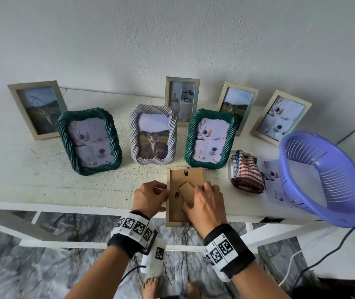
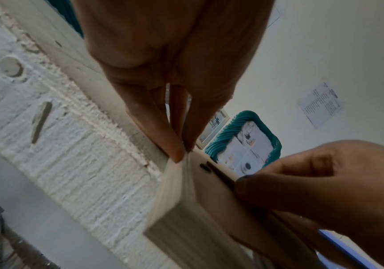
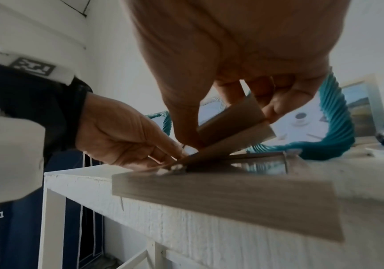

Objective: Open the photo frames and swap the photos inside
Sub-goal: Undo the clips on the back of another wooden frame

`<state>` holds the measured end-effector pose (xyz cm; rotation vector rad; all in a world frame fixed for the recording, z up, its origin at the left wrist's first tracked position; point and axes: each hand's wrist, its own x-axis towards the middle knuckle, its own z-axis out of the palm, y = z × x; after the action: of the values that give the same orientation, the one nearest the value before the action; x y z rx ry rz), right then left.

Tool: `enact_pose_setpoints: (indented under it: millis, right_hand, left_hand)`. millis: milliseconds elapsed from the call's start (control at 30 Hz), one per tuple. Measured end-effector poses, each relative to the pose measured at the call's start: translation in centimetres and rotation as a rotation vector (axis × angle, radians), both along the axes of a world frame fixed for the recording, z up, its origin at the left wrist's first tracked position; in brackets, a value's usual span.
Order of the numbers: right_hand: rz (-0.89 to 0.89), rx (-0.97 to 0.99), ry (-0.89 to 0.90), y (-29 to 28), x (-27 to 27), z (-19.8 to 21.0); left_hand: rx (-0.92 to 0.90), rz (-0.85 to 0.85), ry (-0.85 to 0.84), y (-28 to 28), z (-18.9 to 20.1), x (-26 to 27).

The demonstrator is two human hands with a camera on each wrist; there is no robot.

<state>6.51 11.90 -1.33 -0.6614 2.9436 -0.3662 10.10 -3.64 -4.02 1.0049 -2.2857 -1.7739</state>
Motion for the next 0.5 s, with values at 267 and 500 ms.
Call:
enact_pose_setpoints:
  millis: [267, 500]
  right_hand:
    - [-0.050, -0.101, 0.066, 1.7, -0.1, 1.9]
    - [0.105, -0.387, -0.013, -0.9, 1.4, 2.1]
  left_hand:
    - [-0.085, -0.053, 0.017, -0.1, 0.4, -0.2]
    - [0.225, 0.007, 0.242, -2.1, 3.4, 3.2]
